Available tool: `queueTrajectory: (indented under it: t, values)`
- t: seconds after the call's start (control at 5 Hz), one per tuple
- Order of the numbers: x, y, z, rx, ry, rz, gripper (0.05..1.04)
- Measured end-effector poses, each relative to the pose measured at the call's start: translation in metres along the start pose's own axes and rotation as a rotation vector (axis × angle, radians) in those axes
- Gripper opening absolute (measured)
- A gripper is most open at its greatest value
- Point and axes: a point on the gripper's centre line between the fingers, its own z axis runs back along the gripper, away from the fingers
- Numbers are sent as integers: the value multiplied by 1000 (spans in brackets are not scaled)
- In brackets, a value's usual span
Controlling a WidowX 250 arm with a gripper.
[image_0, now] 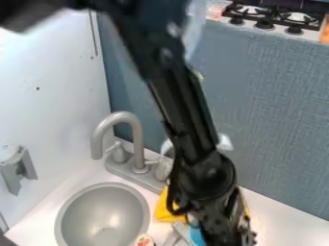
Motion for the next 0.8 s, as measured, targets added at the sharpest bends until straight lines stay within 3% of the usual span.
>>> queueTrajectory:
  t: [0.2, 0.4, 0.6, 0.8]
  values:
    - [4, -5, 53, 28, -100, 144, 999]
    - [-4, -9, 99, 80, -132, 182, 999]
    - [3, -5, 117, 153, -26, 98, 1000]
    - [4, 5, 127, 222, 7, 80, 1000]
